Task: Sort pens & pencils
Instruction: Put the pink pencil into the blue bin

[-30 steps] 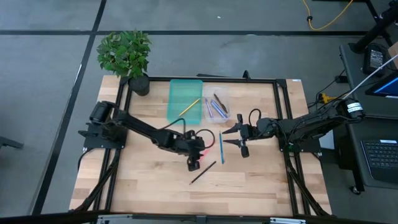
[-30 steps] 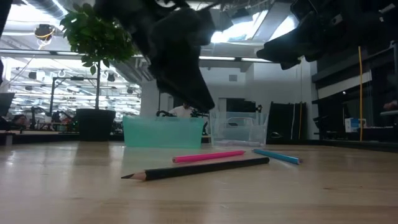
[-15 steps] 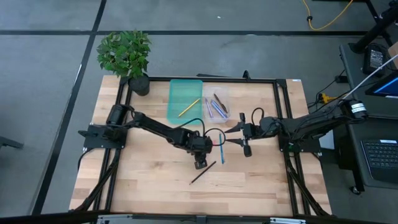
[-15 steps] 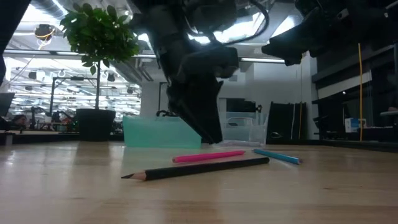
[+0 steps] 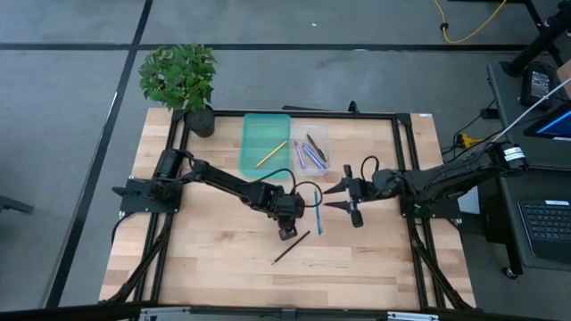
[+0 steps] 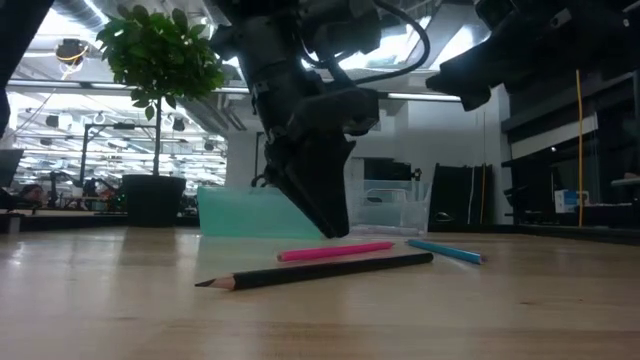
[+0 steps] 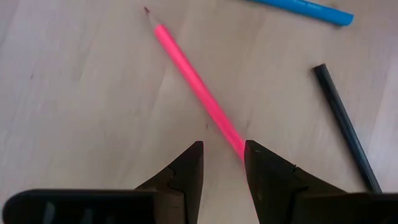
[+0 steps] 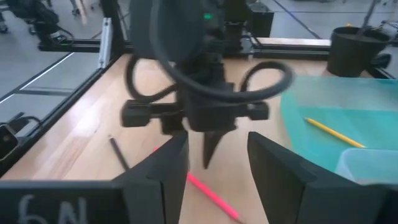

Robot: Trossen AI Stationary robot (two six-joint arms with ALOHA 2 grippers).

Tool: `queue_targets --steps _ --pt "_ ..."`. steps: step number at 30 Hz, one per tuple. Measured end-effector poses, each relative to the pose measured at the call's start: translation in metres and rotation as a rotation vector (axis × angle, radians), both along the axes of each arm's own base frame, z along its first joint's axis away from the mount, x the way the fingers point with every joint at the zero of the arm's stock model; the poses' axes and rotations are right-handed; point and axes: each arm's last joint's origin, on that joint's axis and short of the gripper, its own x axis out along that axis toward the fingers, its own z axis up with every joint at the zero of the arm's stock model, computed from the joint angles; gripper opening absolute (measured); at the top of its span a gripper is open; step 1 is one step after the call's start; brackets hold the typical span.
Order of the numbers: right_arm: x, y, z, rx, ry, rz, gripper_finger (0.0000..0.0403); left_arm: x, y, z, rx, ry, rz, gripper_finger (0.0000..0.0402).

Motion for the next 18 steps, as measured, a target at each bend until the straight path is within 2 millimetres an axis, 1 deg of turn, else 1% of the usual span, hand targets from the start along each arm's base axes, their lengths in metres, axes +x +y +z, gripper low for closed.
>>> queue_targets --steps 4,14,18 --pt "-0.001 0.006 0.000 0.001 0.000 0.029 0.0167 0.000 0.000 0.000 -0.003 -0.002 0.006 0.0110" --pt "-0.004 0.017 -0.001 0.021 0.012 0.079 0.0167 0.006 -0.003 -0.020 -0.006 0.013 0.027 0.0110" --pt "-0.004 0.019 -0.001 0.020 0.014 0.080 0.0167 0.006 -0.003 -0.022 -0.017 0.020 0.046 0.0110"
